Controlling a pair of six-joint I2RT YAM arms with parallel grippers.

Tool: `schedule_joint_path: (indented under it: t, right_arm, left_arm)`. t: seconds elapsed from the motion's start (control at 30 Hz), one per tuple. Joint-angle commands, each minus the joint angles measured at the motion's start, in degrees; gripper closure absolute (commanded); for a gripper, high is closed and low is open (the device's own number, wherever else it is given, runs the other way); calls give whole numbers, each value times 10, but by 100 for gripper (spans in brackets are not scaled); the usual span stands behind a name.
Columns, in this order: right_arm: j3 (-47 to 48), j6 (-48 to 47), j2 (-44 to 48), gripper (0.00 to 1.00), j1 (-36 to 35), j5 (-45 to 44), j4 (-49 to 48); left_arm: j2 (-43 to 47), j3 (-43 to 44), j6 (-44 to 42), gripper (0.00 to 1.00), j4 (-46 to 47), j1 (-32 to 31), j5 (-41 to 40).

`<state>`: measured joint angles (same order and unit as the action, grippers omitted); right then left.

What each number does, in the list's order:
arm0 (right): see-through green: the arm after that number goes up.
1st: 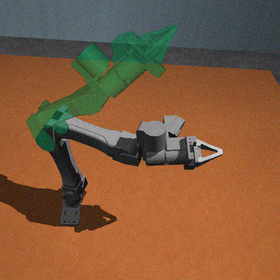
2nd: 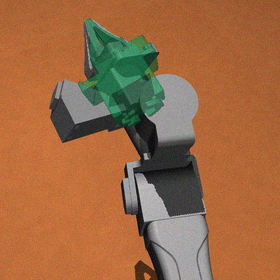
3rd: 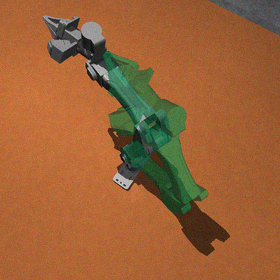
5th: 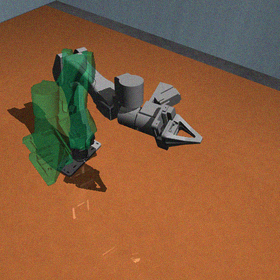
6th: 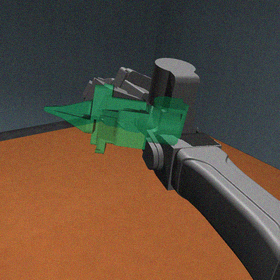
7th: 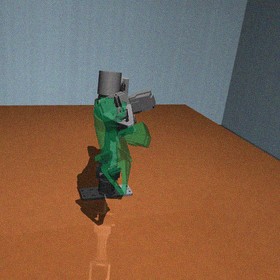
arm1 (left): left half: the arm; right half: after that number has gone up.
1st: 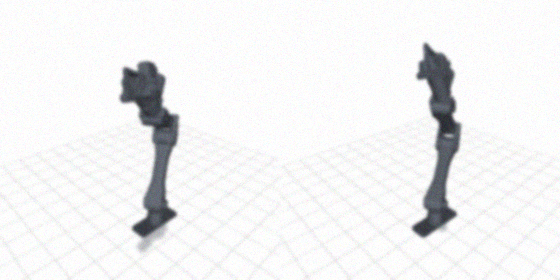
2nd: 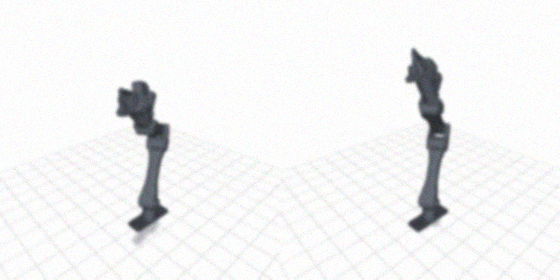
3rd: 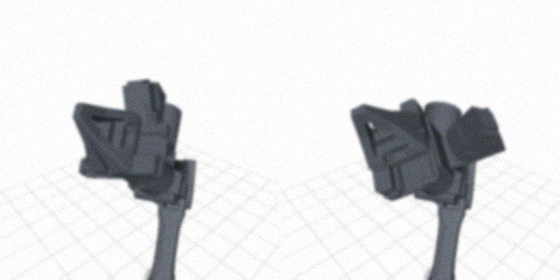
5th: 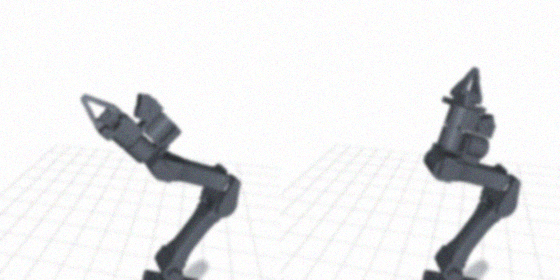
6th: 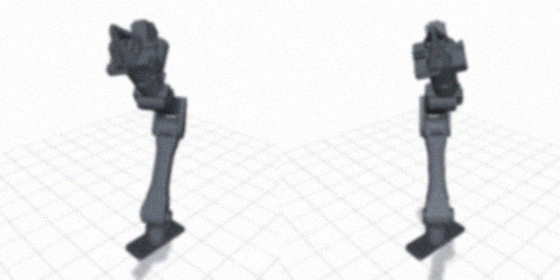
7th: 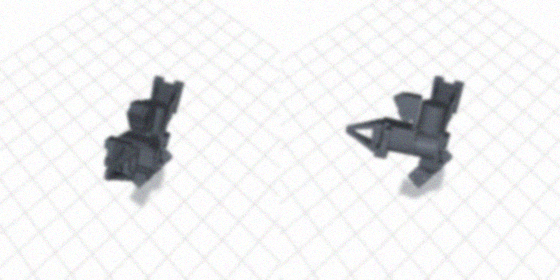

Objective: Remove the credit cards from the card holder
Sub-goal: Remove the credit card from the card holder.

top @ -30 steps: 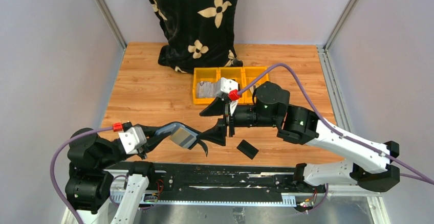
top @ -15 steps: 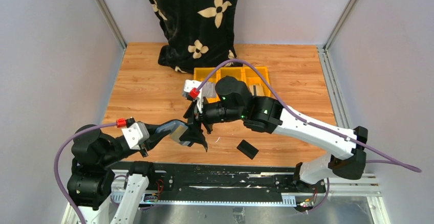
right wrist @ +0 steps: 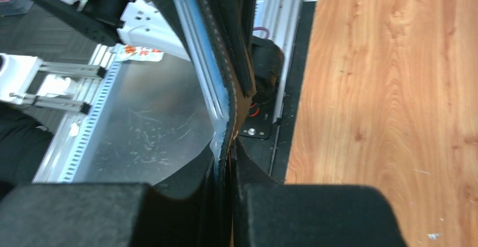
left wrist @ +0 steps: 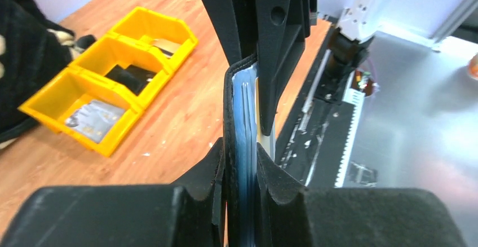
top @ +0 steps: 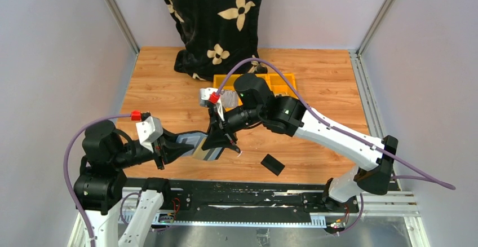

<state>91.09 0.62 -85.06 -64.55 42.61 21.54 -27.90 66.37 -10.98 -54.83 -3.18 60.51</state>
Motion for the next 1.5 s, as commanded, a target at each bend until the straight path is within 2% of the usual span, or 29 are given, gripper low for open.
schedule_joint_path:
  t: [0.0,0.1,0.13,0.17,0.2,0.23,0.3,0.47,0.6,0.73,0.83,0.9,0.93,1.1,1.23,1.33,1.43,1.47]
  right_arm:
    - [1,-4,19,93,14,115,29]
    - [-19,-4,38,97,14,145,13]
    - [-23,-4,43,97,15,150,11]
    - [-24,-4,45,100,16,156,9]
    - [-28,0,47,100,15,164,3]
    - [-34,8,49,100,15,173,-7]
    - [-47,24,55,100,16,185,-31]
    - [-72,53,70,100,16,199,-80]
    - [-84,74,77,100,16,209,-114]
    - [-76,72,74,100,16,208,-109]
    - [-64,65,68,100,16,211,-90]
    - [-54,57,66,100,16,214,-72]
    - [-50,55,65,100,16,216,-65]
    - [-24,44,61,100,14,226,-29]
    - [-2,23,59,100,14,210,5]
    - [22,-3,49,100,14,184,55]
    - [34,-33,39,100,14,160,83]
    - [37,-37,35,100,14,154,88]
  left_arm:
    - [-32,33,67,85,6,0,82]
    - [-50,34,90,76,6,0,103]
    - [-58,33,100,66,5,0,116]
    - [-62,30,106,51,6,0,129]
    - [-68,26,125,43,6,0,140]
    - [-73,23,134,39,6,0,153]
    - [-80,19,148,36,6,0,167]
    - [-94,19,175,41,5,0,212]
    - [-92,-1,186,40,4,0,237]
    - [-78,-13,188,25,5,0,247]
    - [-71,-7,186,18,4,0,233]
    - [-69,-1,188,2,5,0,217]
    - [-68,-1,189,0,5,0,211]
    - [-67,7,191,0,5,0,188]
    - [-70,19,189,2,2,0,226]
    - [-80,34,199,13,1,0,249]
    - [-85,41,209,31,1,0,260]
    - [-85,40,211,35,1,0,261]
